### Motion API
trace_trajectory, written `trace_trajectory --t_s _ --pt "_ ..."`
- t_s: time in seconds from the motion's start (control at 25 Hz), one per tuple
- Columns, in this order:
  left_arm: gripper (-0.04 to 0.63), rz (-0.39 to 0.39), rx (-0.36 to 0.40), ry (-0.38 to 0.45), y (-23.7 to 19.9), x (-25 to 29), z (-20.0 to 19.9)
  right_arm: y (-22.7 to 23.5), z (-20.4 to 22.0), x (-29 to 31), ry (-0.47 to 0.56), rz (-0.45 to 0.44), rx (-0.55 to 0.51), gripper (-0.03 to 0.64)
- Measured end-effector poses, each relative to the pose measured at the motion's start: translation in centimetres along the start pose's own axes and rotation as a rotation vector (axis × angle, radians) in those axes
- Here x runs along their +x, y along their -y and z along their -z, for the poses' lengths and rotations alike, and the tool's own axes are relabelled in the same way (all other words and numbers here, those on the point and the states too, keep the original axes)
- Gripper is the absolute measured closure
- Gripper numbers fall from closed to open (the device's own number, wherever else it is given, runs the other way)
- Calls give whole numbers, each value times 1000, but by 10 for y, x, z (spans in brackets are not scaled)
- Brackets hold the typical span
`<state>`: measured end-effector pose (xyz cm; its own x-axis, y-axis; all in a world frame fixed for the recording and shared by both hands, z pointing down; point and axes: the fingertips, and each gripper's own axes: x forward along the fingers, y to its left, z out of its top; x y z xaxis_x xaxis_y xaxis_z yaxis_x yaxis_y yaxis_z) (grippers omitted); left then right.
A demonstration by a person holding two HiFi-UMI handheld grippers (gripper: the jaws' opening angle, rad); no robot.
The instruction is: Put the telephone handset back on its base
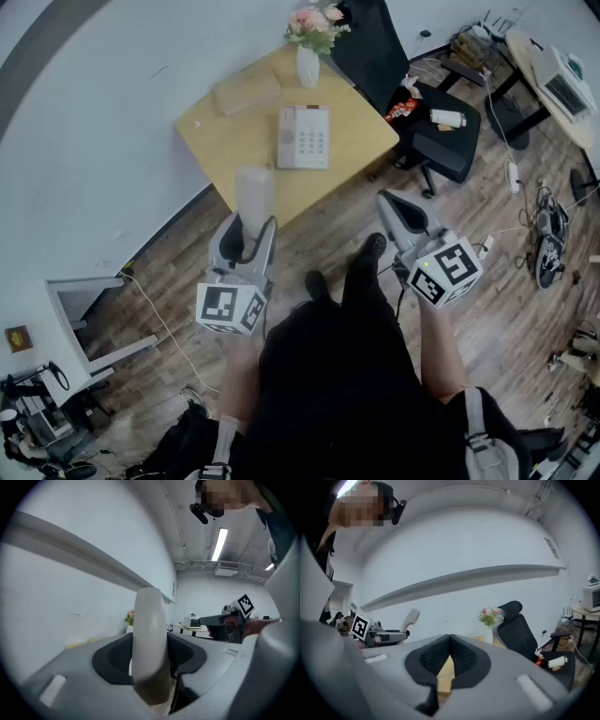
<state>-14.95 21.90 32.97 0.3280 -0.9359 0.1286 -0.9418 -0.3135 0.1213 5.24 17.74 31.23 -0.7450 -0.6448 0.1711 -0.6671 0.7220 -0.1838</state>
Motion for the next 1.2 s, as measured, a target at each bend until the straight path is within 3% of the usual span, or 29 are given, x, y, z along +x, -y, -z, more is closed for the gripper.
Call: trace_trajectory --t_s 0.4,0.68,1.2 --pt "374 9 -29 -17 -5 13 9 8 2 7 9 15 -12 614" --pt "374 -2 -29 -43 -5 32 12 21 -6 16 31 -24 7 614" --pt "374 -63 -69 -61 -8 103 3 95 -25 55 31 -67 41 614"
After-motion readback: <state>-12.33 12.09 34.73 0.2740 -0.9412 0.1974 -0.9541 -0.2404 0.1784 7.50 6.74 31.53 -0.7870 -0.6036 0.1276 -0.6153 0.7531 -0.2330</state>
